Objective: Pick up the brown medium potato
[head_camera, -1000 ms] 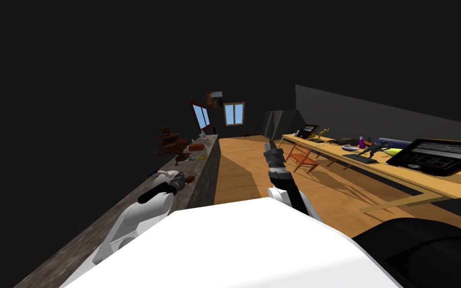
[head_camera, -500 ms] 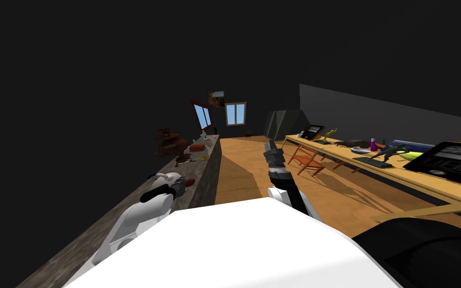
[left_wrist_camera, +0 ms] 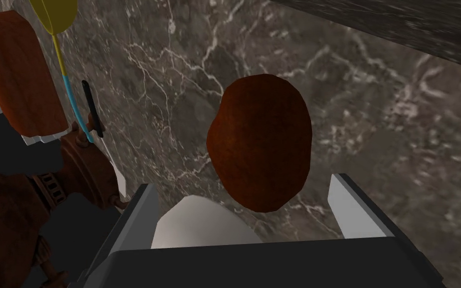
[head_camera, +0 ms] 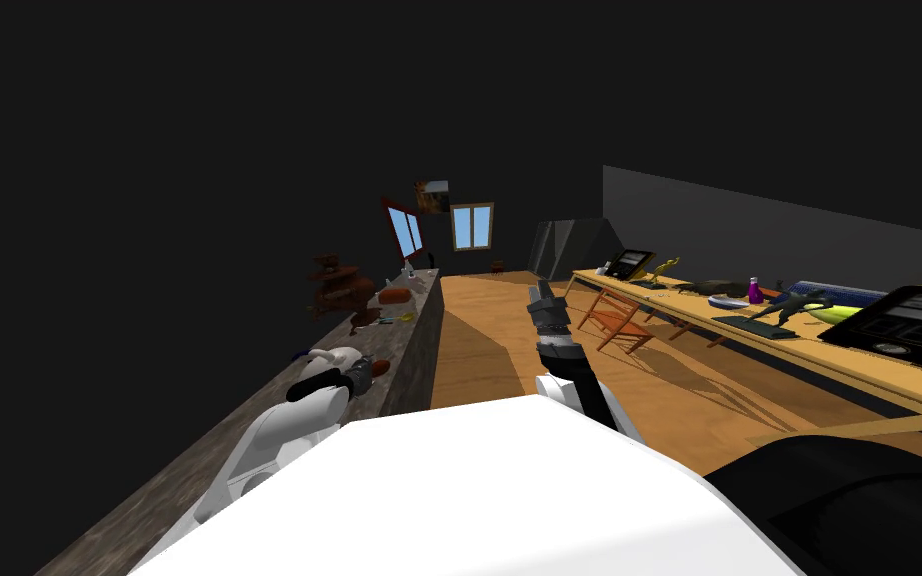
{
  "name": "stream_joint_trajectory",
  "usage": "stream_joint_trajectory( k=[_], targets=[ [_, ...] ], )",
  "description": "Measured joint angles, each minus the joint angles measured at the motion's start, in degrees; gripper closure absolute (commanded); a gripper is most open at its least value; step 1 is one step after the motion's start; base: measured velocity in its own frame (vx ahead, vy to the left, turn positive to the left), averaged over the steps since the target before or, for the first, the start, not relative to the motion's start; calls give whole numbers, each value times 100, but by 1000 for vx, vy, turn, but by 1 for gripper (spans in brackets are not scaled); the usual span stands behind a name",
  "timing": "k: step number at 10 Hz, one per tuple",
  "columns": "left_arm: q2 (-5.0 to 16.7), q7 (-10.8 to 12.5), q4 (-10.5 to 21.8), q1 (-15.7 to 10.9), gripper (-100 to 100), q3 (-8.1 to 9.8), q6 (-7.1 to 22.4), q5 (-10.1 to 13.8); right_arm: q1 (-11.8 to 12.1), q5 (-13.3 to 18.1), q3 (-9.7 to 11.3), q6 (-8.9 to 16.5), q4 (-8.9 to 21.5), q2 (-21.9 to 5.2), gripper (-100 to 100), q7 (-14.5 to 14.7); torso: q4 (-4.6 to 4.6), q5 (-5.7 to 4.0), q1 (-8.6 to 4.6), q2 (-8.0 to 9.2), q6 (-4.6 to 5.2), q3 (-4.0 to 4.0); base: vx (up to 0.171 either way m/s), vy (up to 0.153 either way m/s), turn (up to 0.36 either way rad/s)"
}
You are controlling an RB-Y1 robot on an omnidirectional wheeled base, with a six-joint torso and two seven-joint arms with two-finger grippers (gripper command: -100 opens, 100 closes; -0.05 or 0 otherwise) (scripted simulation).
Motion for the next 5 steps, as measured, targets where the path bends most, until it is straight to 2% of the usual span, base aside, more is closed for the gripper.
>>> stream_joint_trajectory(
  k=[2,3,5],
  targets=[
    [-35,6,221,-115,-100,-45,-122,-93,0,0,0,0,0,0,0,0,0,1,5,0,-1,0,5,19,-11],
    [-37,7,235,-122,100,-49,-137,-100,0,0,0,0,0,0,0,0,0,0,0,1,-1,1,0,0,0],
    [-39,11,235,-120,100,-47,-134,-99,0,0,0,0,0,0,0,0,1,-3,-6,2,2,1,0,0,0]
  ],
)
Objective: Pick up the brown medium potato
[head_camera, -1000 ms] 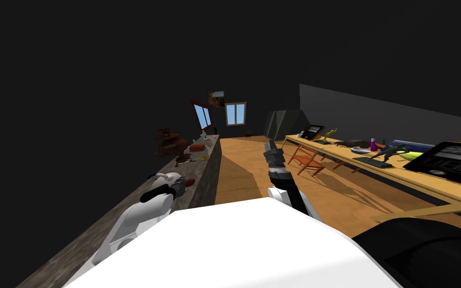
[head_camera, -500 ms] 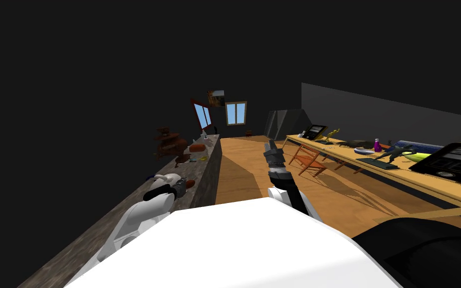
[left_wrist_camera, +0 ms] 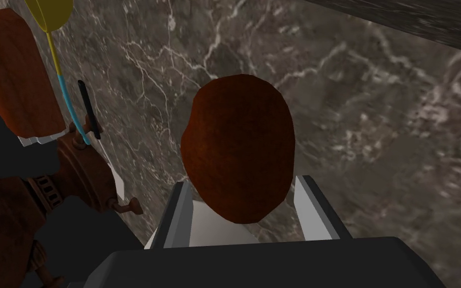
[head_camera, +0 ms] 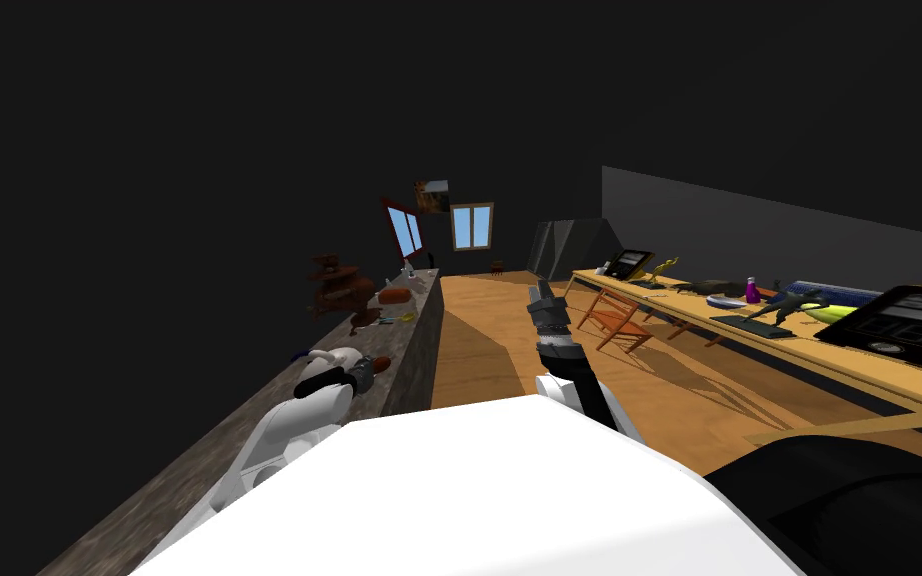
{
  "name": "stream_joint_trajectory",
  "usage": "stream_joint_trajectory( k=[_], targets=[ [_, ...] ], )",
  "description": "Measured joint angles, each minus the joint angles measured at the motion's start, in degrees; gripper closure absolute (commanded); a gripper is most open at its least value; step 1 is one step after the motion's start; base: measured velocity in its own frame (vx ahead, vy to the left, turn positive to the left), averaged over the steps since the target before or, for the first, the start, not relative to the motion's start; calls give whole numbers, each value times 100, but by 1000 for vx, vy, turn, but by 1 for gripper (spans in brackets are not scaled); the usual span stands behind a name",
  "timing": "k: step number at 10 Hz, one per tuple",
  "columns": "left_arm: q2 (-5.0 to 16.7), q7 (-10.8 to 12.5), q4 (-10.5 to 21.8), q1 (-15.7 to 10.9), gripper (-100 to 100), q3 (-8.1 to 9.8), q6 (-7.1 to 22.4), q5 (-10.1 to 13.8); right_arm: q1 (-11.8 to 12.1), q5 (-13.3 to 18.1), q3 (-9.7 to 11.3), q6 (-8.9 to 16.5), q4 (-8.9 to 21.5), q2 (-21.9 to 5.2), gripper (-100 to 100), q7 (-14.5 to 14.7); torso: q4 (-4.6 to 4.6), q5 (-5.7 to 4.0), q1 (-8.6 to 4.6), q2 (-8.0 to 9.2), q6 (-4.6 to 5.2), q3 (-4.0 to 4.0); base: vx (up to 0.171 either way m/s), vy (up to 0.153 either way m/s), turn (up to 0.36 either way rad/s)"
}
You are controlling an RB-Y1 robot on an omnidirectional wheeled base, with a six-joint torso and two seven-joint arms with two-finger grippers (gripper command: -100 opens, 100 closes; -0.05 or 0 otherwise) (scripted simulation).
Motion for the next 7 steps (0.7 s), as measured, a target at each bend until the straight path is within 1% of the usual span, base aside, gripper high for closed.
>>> stream_joint_trajectory(
  k=[2,3,4,6,7],
  targets=[
    [1,-2,0,0,100,-1,-2,0,0,0,0,0,0,0,0,0,0,0,0,0,-2,0,0,0,0],
    [1,-3,0,0,0,-2,-1,-1,0,0,0,0,0,0,0,0,1,0,0,1,-2,1,0,0,0],
    [1,-3,0,0,100,-2,-1,-1,0,0,0,0,0,0,0,0,1,0,0,1,-2,1,-4,-17,30],
    [39,-8,-190,90,100,43,100,84,0,0,0,0,0,0,0,0,2,-2,-10,7,-4,4,-5,-18,15],
    [40,-8,-201,97,0,45,113,88,0,0,0,0,0,0,0,0,2,-1,-6,5,-2,3,0,0,0]
  ],
)
